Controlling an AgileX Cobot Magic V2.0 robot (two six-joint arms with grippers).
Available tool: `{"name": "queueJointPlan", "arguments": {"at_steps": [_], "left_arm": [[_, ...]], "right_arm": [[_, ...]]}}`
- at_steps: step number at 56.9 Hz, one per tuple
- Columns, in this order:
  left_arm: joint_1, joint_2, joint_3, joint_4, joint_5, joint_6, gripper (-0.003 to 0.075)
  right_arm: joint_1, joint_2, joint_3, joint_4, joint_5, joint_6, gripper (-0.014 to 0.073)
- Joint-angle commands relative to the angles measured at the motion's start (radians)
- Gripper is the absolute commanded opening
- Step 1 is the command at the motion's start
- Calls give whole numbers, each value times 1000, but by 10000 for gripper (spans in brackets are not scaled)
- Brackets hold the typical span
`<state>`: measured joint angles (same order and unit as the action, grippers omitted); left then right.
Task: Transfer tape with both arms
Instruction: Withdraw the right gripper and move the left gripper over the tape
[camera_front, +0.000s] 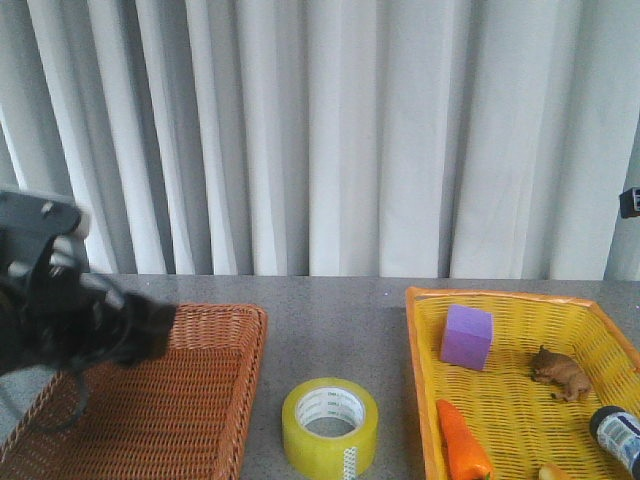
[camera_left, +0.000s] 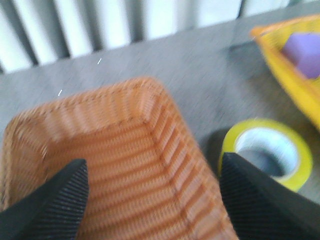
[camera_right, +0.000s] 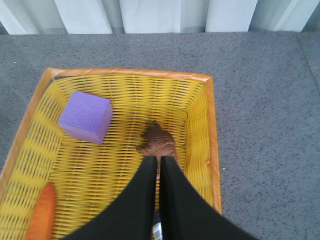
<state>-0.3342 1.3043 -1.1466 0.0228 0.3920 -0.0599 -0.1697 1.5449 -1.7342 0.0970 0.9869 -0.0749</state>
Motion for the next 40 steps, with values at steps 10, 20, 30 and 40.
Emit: {"name": "queueJointPlan", "arguments": {"at_steps": [10,20,30,40], "left_arm": [[-120,185,-350,-11,92,93,459],[-167,390,-604,-11,259,131,450],[-179,572,-779,-14,363,89,450],[-178,683,-800,17,398,85,450]], "right_arm": [[-11,-44,-14,19,-52,-10,-8],[-11,-44,-14,19,-52,-10,-8],[-11,-44,-14,16,-51,-10,-8],[-11,-44,-14,16,-51,-10,-8]]}}
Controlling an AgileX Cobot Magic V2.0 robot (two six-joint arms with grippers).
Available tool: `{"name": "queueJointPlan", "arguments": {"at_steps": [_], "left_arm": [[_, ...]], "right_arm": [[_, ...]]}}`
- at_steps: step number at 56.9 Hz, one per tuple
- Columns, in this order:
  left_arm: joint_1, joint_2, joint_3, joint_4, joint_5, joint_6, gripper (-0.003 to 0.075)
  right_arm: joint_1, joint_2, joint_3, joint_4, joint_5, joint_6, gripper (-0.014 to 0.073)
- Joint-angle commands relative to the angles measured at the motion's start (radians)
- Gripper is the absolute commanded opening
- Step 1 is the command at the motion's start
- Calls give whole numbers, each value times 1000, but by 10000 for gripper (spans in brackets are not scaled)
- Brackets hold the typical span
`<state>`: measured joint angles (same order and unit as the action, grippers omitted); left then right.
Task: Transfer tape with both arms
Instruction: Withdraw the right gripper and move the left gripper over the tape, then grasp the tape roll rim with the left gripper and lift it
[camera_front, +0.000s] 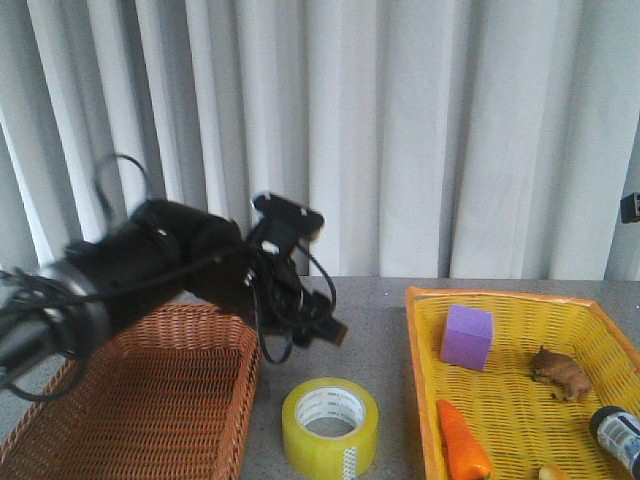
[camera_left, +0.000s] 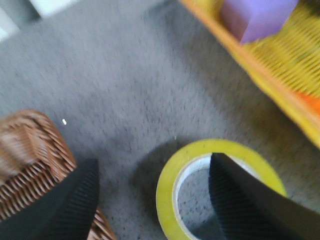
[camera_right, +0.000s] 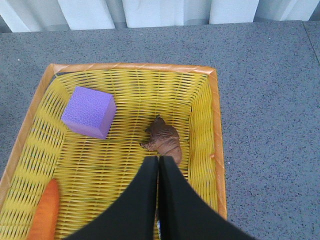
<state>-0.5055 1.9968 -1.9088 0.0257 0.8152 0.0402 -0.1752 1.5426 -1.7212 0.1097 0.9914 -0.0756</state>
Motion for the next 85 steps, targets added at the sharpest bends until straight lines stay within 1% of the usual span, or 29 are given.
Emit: {"name": "queueJointPlan", "arguments": {"at_steps": [1,27,36,41,51,54,58,61,73,79,85], "left_arm": [[-6,1,-38,19,-24,-15,450],[-6,130,-38,29,17,-28,450],[-6,139,-38,62,16,-31,450],[-6,138,-38,82,11,-58,450],[-6,141,-38,82,8,-74,449],[-6,141,-38,82,3,-74,439],[-6,141,-38,81,2,-74,405],[-6,141,-38,81,6,-74,360],[-6,141,-38,81,-3,-74,99],[-6,134,-38,81,-22,-74,-2],[-6,111,-40,78,-46,-74,-8]], "right_arm": [[-6,-42,-27,4,-55,-9,-8],[-6,-42,-27,4,-55,-9,-7],[-6,-42,-27,4,-55,-9,-7],[-6,-42,-27,4,-55,-9,-7],[-6,-42,-27,4,-55,-9,-7],[-6,-42,-27,4,-55,-9,-7],[-6,-42,-27,4,-55,-9,-7],[-6,-42,-27,4,-55,-9,-7],[-6,-42,-27,4,-55,-9,-7],[-6,-42,-27,4,-55,-9,-7],[-6,-42,-27,4,-55,-9,-7]]}}
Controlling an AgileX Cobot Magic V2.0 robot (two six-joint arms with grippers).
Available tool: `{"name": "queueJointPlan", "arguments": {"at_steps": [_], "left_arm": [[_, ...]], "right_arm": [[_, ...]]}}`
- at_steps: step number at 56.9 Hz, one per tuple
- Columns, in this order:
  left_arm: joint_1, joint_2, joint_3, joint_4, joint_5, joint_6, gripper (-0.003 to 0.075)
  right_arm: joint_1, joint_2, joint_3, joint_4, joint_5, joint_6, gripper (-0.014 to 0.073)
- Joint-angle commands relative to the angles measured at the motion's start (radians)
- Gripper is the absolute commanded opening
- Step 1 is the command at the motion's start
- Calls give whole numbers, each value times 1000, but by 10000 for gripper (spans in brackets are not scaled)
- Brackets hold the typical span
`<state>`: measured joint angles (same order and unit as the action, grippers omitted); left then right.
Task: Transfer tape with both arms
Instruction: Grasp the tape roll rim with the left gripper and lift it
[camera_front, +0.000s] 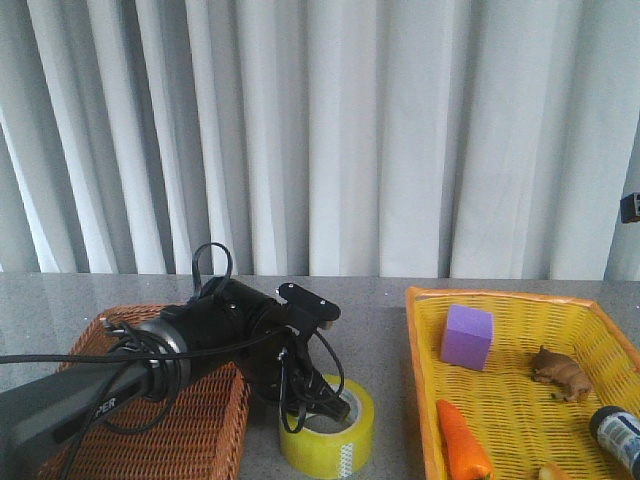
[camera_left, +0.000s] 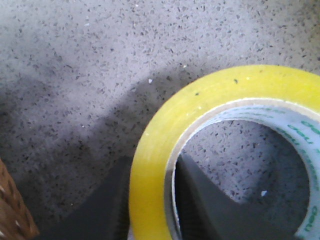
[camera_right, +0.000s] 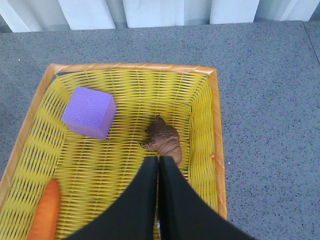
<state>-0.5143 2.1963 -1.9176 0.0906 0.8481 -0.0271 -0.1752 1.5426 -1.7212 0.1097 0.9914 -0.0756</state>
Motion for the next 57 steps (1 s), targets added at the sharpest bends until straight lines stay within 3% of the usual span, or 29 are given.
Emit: {"name": "queueJointPlan", "arguments": {"at_steps": [1,19,28,44,57], "left_arm": [[3,-93,-31,11,-84,-7,-7],[-24,-204,-233,15,-72,-4,-7],[-7,-256,-297,97,-17,-13,-5],[166,-350,-275,123,108,-53,-3],[308,-410,-31,108,56,-68,4]], "right_arm": [[-6,-42,-27,4,-55,-9,-7],[-6,-42,-27,4,-55,-9,-7],[-6,-42,-27,4,-55,-9,-7],[-6,-42,-27,4,-55,-9,-7],[-6,-42,-27,4,-55,-9,-7]]}}
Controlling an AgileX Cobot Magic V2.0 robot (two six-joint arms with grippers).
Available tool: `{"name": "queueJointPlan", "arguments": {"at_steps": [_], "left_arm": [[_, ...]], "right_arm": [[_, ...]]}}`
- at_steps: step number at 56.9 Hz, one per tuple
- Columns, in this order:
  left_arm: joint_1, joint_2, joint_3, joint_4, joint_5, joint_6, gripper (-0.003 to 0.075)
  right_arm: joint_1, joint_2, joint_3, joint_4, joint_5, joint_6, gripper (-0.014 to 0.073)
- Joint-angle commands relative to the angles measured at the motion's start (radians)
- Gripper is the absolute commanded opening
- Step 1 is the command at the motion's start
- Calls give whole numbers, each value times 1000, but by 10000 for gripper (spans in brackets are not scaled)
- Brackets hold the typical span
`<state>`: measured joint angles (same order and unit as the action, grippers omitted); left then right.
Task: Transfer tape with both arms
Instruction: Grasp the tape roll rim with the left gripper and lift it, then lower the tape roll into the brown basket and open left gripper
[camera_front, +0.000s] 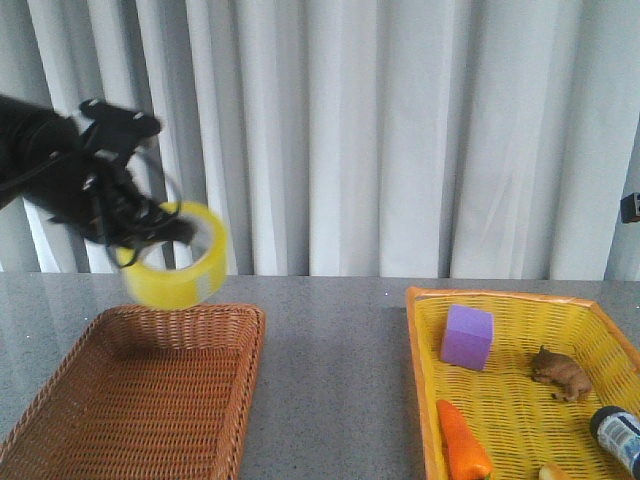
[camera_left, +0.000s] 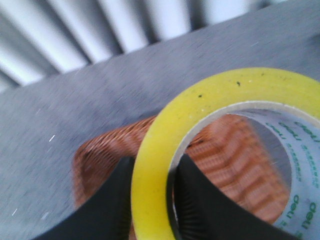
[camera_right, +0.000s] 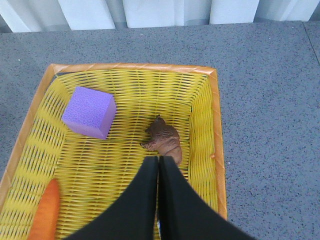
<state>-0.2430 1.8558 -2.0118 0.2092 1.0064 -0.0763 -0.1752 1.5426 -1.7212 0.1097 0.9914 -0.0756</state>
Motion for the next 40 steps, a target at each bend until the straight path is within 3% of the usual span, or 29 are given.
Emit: {"name": "queueJointPlan", "arguments": {"at_steps": [1,10,20,29,40], "left_arm": [[45,-70,86,-22,-111,-21,5],[72,-57,213,-64,-133,-41,27],[72,1,234,-64,-58,-50,100],[72,48,234,-48,9,-68,219],[72,63,234,-56,-7,-70,385]], "right_arm": [[-6,-42,-27,4,-55,-9,-7],[-6,-42,-27,4,-55,-9,-7],[-6,-42,-27,4,-55,-9,-7],[-6,-42,-27,4,-55,-9,-7],[-6,-42,-27,4,-55,-9,-7]]}}
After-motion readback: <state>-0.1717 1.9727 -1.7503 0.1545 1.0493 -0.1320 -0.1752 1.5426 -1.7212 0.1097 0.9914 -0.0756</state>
